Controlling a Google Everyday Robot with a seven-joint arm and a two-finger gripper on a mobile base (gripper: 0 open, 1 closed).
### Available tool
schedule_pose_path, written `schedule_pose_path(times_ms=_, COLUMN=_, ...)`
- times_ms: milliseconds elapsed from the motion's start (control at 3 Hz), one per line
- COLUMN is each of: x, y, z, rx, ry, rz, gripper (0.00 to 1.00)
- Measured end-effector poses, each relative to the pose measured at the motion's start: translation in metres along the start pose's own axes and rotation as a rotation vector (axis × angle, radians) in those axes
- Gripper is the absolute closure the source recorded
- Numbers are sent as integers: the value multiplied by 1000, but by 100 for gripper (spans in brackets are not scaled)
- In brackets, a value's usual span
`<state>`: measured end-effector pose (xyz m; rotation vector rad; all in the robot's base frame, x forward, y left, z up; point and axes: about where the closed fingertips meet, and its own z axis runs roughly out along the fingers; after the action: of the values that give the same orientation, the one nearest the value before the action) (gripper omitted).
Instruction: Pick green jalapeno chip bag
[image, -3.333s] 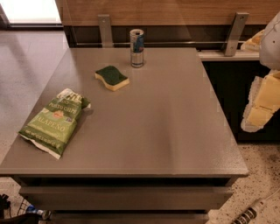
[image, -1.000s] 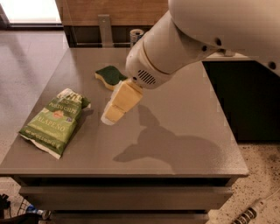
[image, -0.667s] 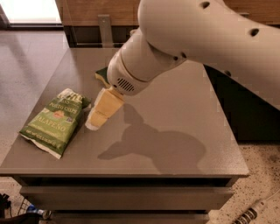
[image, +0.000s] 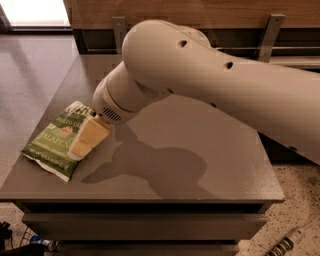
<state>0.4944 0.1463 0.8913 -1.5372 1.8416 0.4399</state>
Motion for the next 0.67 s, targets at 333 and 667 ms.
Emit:
schedule_pose_path(times_ms=333, x=-18, y=4, z=30, rx=-26, ry=-75, rz=2, gripper=0)
schedule_pose_path(times_ms=667, x=-24, y=14, z=82, rx=-95, ry=-121, rz=32, gripper=0)
